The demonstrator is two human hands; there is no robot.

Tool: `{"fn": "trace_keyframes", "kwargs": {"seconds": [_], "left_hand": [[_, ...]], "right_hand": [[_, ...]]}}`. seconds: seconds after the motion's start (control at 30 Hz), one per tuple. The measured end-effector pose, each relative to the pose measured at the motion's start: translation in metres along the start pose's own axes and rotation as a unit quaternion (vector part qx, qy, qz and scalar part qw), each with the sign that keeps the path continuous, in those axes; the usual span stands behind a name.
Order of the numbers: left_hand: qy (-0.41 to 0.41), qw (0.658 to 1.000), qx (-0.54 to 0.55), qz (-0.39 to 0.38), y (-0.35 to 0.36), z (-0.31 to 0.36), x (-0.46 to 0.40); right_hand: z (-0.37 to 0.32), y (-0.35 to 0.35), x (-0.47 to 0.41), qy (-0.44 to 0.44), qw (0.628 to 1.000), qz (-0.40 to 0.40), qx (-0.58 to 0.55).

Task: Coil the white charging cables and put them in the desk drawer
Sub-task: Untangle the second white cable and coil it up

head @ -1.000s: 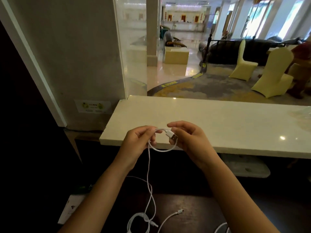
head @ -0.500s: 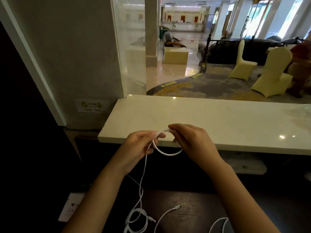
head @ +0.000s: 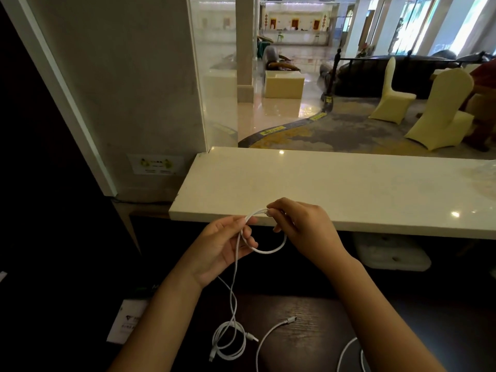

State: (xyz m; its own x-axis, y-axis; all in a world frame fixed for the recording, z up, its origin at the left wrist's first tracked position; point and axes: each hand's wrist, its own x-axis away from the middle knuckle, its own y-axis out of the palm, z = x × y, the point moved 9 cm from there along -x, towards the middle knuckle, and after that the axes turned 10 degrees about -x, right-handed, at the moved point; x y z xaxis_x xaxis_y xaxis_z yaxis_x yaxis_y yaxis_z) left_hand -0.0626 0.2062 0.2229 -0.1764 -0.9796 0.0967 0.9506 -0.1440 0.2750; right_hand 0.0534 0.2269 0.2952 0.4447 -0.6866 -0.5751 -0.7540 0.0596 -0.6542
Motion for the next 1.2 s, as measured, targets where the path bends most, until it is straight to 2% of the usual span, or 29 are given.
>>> {"fn": "trace_keyframes", "kwargs": {"seconds": [0.33, 0.53, 0.73, 0.8, 0.87, 0.93, 0.97, 1.0, 1.2], "left_hand": [[-0.005, 1.0, 0.026, -0.01, -0.003, 0.002, 0.003], [-0.023, 0.999, 0.009, -0.02, 0.0, -0.008, -0.001], [-0.013, 0.997, 0.072, -0.011, -0.004, -0.014, -0.012], [-0.005, 0.994, 0.106, 0.012, -0.008, -0.013, -0.018], [0.004, 0.988, 0.145, 0.046, -0.014, -0.013, -0.023], [0.014, 0.982, 0.173, 0.078, -0.022, -0.013, -0.024], [0.019, 0.98, 0.181, 0.086, -0.024, -0.014, -0.025], [0.023, 0.978, 0.187, 0.09, -0.026, -0.014, -0.025], [0.077, 0.964, 0.239, 0.09, -0.032, -0.004, -0.023]], "right_hand": [[0.005, 0.003, -0.001, 0.039, 0.998, 0.005, -0.041], [0.025, 0.012, 0.001, 0.119, 0.986, -0.031, -0.109], [0.039, 0.014, -0.009, 0.154, 0.973, 0.008, -0.173], [0.051, 0.018, -0.004, 0.207, 0.929, 0.075, -0.297], [0.065, 0.034, 0.011, 0.296, 0.836, 0.124, -0.445], [0.057, 0.073, 0.029, 0.371, 0.718, 0.046, -0.587], [0.045, 0.092, 0.038, 0.387, 0.673, -0.021, -0.63], [0.034, 0.104, 0.046, 0.385, 0.657, -0.082, -0.643], [0.026, 0.108, 0.063, 0.294, 0.741, -0.231, -0.558]]}}
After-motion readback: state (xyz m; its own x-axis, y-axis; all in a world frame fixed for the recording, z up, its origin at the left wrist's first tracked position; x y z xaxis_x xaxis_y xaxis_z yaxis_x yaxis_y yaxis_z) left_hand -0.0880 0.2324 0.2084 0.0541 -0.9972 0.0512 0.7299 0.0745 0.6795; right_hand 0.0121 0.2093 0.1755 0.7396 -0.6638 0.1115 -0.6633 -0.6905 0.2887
